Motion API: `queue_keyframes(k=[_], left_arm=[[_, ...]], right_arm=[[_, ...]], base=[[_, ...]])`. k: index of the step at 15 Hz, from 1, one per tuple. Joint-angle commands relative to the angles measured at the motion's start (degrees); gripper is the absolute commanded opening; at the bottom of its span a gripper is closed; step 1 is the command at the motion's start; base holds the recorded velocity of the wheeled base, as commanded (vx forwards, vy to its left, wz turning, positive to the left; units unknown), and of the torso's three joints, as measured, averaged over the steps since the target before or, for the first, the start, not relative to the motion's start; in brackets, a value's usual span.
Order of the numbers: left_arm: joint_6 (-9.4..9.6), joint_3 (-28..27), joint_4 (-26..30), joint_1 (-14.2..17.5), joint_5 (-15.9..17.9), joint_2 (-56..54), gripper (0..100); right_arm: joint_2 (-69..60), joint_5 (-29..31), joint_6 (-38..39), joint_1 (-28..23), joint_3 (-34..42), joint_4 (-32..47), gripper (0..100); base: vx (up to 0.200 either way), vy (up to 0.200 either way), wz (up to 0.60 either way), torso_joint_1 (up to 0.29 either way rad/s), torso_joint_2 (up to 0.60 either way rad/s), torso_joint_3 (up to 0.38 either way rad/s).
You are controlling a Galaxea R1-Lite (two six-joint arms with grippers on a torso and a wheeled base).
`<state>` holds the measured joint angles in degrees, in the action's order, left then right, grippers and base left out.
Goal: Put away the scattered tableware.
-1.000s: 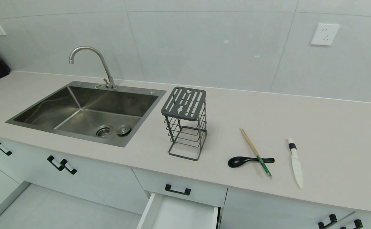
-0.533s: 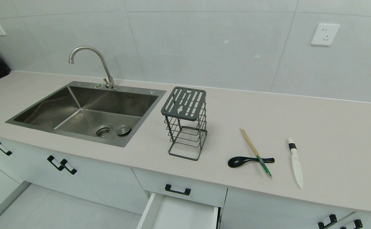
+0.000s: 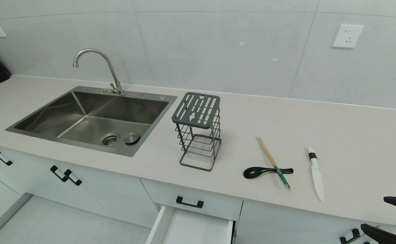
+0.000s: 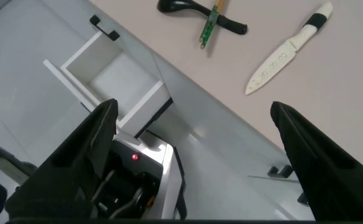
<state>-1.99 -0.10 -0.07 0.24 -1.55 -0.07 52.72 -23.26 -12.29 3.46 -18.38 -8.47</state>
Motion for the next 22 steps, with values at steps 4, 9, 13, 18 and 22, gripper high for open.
queue_keyframes(k=[4, 9, 13, 18, 22], left_arm=[[-0.03, 0.01, -0.01, 0.02, -0.03, 0.07, 100], [-0.03, 0.01, -0.01, 0.02, -0.03, 0.07, 100], [-0.03, 0.01, -0.01, 0.02, -0.03, 0.07, 100], [-0.03, 0.01, -0.01, 0.02, -0.03, 0.07, 100], [-0.03, 0.01, -0.01, 0.02, -0.03, 0.07, 100]], right_arm=[[10.38, -0.03, -0.1, 0.14, -0.25, -6.56, 100], [16.89, 0.14, -0.1, 2.69, -0.95, -11.83, 100], [23.56, 0.14, 0.16, 4.27, -4.03, -12.71, 100], [30.16, 2.61, 0.69, 9.55, -7.02, -12.71, 100], [36.66, 9.02, 7.63, 16.05, -13.43, -12.71, 100]], base=[[0.0, 0.0, 0.0, 0.0, 0.0, 0.0], [0.0, 0.0, 0.0, 0.0, 0.0, 0.0], [0.0, 0.0, 0.0, 0.0, 0.0, 0.0], [0.0, 0.0, 0.0, 0.0, 0.0, 0.0], [0.0, 0.0, 0.0, 0.0, 0.0, 0.0]])
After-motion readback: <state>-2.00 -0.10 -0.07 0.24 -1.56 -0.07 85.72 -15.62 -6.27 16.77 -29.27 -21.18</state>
